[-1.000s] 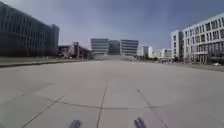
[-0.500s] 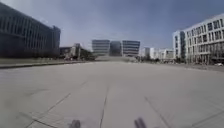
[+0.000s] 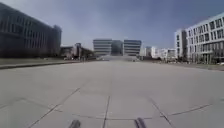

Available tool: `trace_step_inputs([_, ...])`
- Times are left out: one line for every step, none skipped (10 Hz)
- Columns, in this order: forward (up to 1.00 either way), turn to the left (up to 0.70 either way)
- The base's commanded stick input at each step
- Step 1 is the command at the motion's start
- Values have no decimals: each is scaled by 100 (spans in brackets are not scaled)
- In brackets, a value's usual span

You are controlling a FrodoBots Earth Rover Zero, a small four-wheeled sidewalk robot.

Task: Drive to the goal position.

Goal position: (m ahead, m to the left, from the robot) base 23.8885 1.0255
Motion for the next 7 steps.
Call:
trace_step_inputs([100, 0])
trace_step_inputs([100, 0])
trace_step_inputs([100, 0])
trace_step_inputs([100, 0])
trace_step_inputs([100, 0])
trace_step_inputs([100, 0])
trace_step_inputs([100, 0])
